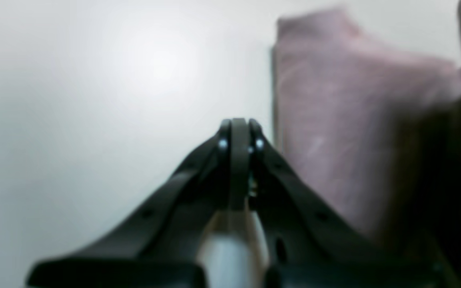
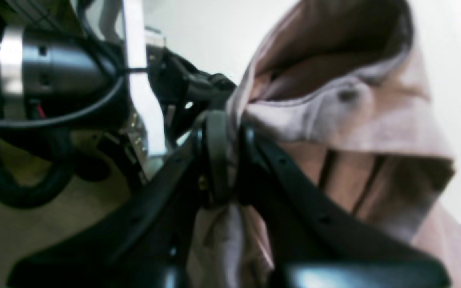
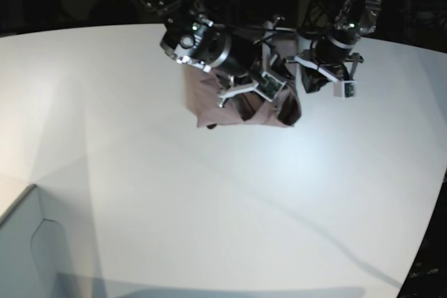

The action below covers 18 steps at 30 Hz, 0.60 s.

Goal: Layout the t-shirt on the table in an organized manner, then fold the t-shirt properly
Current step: 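Lay the held end over the shirt stack with the right gripper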

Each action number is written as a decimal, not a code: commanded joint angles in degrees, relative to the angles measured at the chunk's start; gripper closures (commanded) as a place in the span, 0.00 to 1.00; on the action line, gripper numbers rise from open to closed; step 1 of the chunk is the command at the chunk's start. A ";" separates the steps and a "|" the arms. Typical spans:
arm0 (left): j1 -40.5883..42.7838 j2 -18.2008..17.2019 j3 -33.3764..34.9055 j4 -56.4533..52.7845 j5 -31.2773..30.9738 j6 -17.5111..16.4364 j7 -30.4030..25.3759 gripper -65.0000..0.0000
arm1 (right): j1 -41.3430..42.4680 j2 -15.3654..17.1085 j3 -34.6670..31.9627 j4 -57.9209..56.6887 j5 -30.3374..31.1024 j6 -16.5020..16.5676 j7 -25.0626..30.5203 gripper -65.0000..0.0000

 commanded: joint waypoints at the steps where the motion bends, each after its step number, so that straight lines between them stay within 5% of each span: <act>1: -0.45 -0.35 -0.07 0.48 -0.11 -0.23 -1.50 1.00 | 1.35 -0.80 -0.16 0.35 0.84 0.11 1.79 1.00; 18: 1.49 -3.25 -2.44 1.01 -0.20 -0.23 -1.59 0.95 | 6.97 -1.33 0.01 -7.47 0.93 0.11 1.79 1.00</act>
